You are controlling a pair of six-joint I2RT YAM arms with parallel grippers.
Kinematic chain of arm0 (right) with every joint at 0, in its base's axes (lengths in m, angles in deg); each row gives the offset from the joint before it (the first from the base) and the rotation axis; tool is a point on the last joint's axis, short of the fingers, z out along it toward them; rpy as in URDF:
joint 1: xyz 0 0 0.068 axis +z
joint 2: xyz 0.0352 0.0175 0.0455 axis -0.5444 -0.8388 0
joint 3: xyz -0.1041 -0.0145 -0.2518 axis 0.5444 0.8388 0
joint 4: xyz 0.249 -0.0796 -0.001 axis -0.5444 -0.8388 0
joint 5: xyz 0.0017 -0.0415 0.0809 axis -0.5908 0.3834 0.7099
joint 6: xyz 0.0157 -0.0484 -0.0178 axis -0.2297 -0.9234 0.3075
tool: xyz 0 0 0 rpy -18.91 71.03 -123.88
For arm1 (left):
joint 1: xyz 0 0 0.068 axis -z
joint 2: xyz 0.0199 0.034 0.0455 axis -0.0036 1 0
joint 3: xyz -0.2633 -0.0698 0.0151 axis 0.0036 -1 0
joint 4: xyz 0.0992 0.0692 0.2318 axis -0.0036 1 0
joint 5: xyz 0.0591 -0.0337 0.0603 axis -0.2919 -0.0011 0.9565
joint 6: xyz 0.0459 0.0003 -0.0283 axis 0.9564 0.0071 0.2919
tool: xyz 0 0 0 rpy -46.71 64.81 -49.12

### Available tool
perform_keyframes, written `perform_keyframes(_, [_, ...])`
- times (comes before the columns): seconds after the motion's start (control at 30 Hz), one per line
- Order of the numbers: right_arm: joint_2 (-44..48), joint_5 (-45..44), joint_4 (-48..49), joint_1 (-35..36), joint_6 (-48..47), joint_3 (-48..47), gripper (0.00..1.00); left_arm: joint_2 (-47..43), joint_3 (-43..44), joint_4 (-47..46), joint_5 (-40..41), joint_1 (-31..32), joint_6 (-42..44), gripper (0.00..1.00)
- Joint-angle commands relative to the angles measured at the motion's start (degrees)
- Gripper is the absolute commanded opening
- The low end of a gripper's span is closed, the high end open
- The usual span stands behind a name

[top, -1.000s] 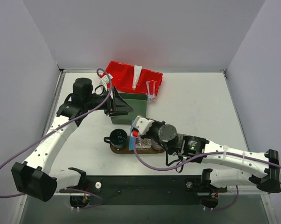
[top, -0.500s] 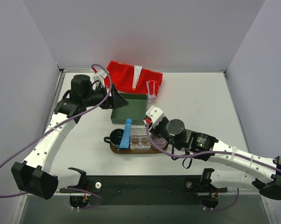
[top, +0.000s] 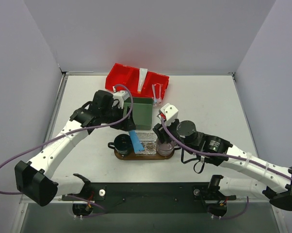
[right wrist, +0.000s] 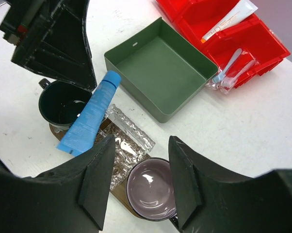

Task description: Prepare toiletry sets of a toothbrush and toothpaste on the tray

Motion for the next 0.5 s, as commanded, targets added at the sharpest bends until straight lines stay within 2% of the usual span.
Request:
perform_keyframes(0.0, [1.64, -0.48, -1.26, -0.38, 4.34, -1.91, 0.44, 1.62, -2.00, -0.34, 1.58, 0.12, 0.17, 0.82])
perform_keyframes(0.27, [2.52, -0.40, -2.31, -0.30, 6.98, -0.94, 0.44, 6.18, -2.00, -2.81, 4.04, 0.74, -3.17, 0.81])
perform_keyframes(0.47, [2.88, -0.92, -3.10, -0.30, 7.15, -0.50, 0.46, 5.23, -2.44, -5.71, 4.39, 0.65, -2.92, 0.81])
